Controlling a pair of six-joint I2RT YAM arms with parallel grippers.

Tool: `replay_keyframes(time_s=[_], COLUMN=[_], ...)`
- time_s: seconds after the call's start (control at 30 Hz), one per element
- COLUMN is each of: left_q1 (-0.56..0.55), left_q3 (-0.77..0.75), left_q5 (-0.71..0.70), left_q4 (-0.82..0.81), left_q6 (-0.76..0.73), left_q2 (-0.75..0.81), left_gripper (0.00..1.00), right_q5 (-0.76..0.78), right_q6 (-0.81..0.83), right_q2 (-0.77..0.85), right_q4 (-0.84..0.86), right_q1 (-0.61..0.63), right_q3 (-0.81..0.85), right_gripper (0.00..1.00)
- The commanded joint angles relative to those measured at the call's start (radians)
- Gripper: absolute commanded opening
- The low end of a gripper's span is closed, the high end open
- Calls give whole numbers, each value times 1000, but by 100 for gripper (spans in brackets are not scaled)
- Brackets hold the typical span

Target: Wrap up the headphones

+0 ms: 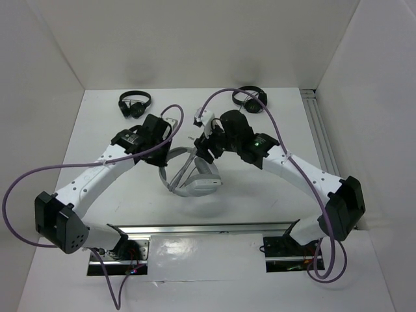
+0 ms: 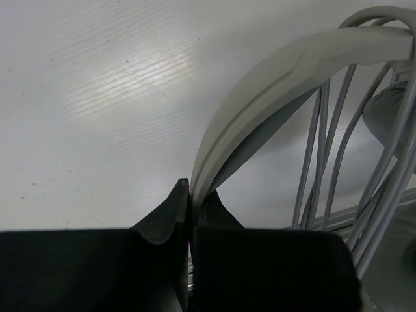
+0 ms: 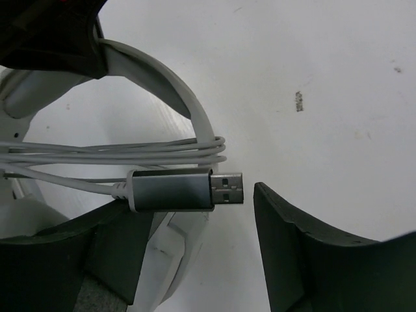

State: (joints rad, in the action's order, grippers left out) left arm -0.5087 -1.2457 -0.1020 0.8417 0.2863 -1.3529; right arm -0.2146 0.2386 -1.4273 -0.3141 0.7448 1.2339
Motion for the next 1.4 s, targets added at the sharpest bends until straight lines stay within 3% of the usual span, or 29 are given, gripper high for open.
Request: replay_keyframes(time_s=[0.0, 0.03, 0.07, 0.27, 0.47, 0.5, 0.53, 0.67, 0.9, 1.03, 1.17, 1.37], left_q1=[12, 12, 22, 32, 76, 88, 88, 124, 144, 153, 189, 203], left_q3=[-46, -46, -46, -37, -14, -5, -4, 17, -32, -86, -112, -213], left_q5=[41, 60, 82, 119, 128, 128, 128, 90, -16, -57, -36, -5], left_q4=[-41, -41, -53, -72, -93, -102, -113, -170, -269, -346, -427, -457], left_q6=[-13, -13, -13, -13, -22, -13, 2, 48, 145, 207, 260, 269], left_q2=[-3, -3, -12, -12, -12, -12, -21, -31, -190, -343, -471, -633], left_gripper=[0, 0, 0, 0, 0, 0, 0, 0, 0, 0, 0, 0], right_q5=[-132, -166, -187, -206, -339, -321, -296, -102, 69, 46, 85, 87], right_q6=[-36, -36, -36, -45, -107, -146, -169, -303, -445, -496, -505, -506], right_q2=[-19, -31, -32, -107, -72, -55, -32, 129, 208, 324, 458, 493], right_q4=[-23, -23, -35, -77, -16, 3, 29, 156, 41, 90, 196, 185], right_q1=[-34, -51, -51, -96, -147, -147, -147, -168, -177, -168, -125, -95], right_q3=[55, 55, 65, 98, 107, 95, 82, 59, 176, 49, -184, -264], right_gripper=[69, 81, 86, 88, 93, 93, 100, 100, 100, 100, 100, 100])
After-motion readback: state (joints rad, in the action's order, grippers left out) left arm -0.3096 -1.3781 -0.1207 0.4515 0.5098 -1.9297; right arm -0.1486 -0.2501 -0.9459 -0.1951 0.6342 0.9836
